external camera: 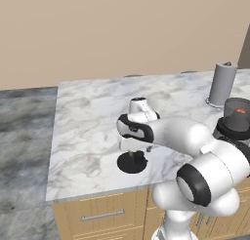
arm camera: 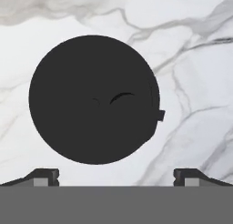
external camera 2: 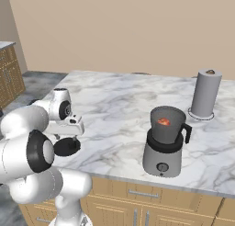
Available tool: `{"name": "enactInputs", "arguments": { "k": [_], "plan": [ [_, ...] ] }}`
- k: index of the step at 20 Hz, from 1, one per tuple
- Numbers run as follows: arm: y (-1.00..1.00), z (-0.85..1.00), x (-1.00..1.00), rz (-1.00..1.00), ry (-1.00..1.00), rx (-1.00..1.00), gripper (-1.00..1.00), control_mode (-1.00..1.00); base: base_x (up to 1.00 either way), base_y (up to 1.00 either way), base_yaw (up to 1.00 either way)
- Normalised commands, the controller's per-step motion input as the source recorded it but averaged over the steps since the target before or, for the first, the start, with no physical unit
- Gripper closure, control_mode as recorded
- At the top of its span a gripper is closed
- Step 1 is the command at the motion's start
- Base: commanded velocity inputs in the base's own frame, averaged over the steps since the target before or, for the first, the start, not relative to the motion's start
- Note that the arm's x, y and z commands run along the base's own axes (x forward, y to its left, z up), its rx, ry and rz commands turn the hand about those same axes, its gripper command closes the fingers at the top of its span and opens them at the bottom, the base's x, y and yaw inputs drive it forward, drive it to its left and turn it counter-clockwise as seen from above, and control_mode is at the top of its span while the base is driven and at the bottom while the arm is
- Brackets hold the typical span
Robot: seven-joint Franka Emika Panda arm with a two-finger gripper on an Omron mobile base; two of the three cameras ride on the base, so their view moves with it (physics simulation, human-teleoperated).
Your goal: Open the blender lid, put the peach in the blender, close the lid, and start the blender.
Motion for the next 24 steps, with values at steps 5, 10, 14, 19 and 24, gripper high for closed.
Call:
{"name": "enactInputs", "arguments": {
  "k": [5, 10, 14, 19, 24],
  "plan": [
    [0.00, -0.24, 0.33, 0.00, 0.00, 0.07, -1.00, -1.00, 0.00, 0.00, 0.00],
    [0.00, -0.39, 0.22, 0.00, 0.00, 0.03, -1.00, -1.00, 0.00, 0.00, 0.00],
    [0.00, -0.37, 0.09, 0.00, 0.01, 0.02, -1.00, -1.00, 0.00, 0.00, 0.00],
    [-0.01, -0.07, -0.04, 0.00, 0.00, 0.03, -1.00, -1.00, 0.00, 0.00, 0.00],
    [0.00, 0.00, -0.20, 0.00, 0.00, 0.02, -1.00, -1.00, 0.00, 0.00, 0.00]
  ]
}}
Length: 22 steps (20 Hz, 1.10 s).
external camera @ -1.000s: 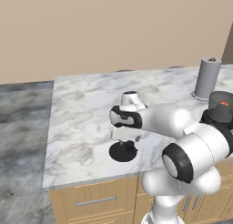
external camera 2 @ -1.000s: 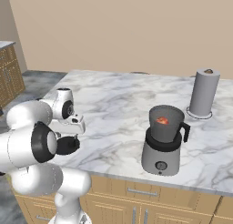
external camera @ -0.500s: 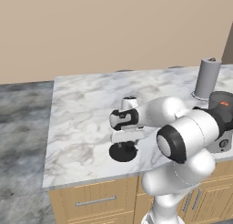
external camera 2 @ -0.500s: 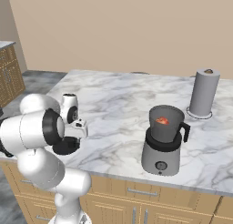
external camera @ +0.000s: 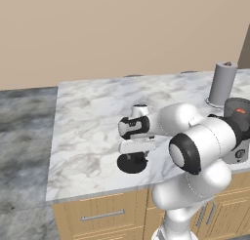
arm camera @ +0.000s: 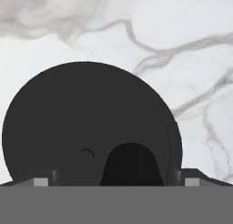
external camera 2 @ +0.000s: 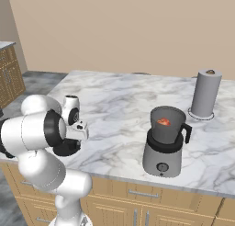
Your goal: Open the blender lid, put the peach in the blender, close the lid, and start the blender.
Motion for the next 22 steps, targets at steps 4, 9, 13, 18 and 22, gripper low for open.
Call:
{"name": "enactInputs", "arguments": {
  "k": [4, 9, 13, 18, 22],
  "plan": [
    [0.00, 0.00, -0.25, 0.00, 0.00, 0.00, -1.00, -1.00, 0.00, 0.00, 0.00],
    [0.00, -0.05, -0.05, 0.00, 0.00, 0.00, -1.00, -1.00, 0.00, 0.00, 0.00],
    [0.00, -0.07, 0.27, 0.00, 0.00, 0.01, -1.00, -1.00, 0.00, 0.00, 0.00],
    [0.00, -0.13, 0.18, 0.00, 0.00, 0.03, 1.00, -1.00, 0.00, 0.00, 0.00],
    [0.00, 0.00, 0.02, 0.00, -0.01, 0.05, 1.00, -1.00, 0.00, 0.00, 0.00]
  ]
}}
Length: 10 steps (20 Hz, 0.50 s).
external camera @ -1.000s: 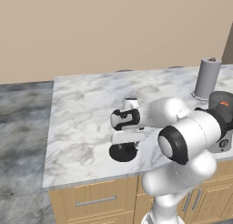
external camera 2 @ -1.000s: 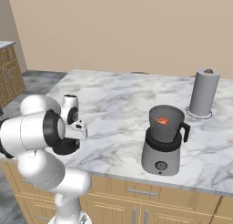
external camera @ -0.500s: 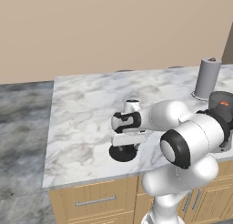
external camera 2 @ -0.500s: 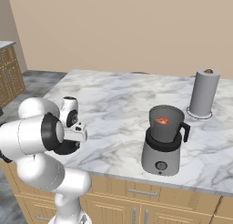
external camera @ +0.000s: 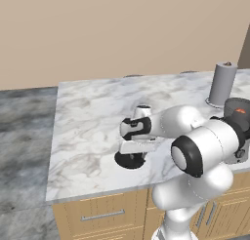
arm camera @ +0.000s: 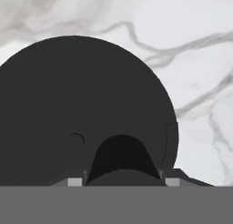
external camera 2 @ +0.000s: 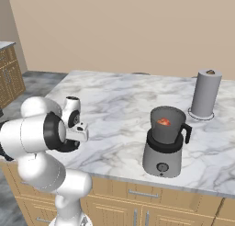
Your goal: Open the blender lid, put the peach in the blender, close the lid, and start the blender.
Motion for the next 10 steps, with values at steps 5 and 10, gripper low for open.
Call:
{"name": "enactInputs", "arguments": {
  "k": [5, 10],
  "plan": [
    [-0.04, 0.06, -0.30, 0.00, -0.18, 0.03, 1.00, -1.00, 0.00, 0.00, 0.00],
    [-0.27, 0.86, -0.27, 0.00, -0.26, 0.00, 1.00, -1.00, 0.00, 0.00, 0.00]
  ]
}}
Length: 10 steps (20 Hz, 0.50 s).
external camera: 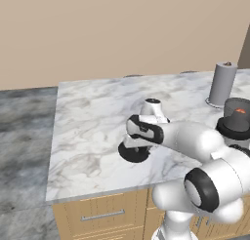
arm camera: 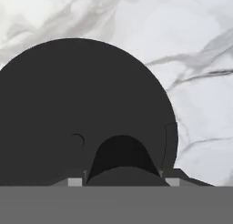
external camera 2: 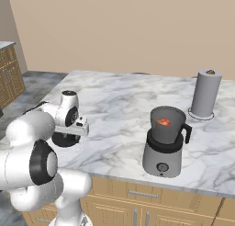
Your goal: Open the blender lid, put the peach in the blender, close the lid, and start the blender.
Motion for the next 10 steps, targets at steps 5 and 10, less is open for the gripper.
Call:
{"name": "enactInputs", "arguments": {
  "k": [5, 10],
  "plan": [
    [-0.35, 1.00, -0.23, 0.00, -0.30, -0.01, 1.00, -1.00, 0.00, 0.00, 0.00],
    [-0.49, 1.00, -0.14, 0.00, -0.25, -0.06, 1.00, -1.00, 0.00, 0.00, 0.00]
  ]
}}
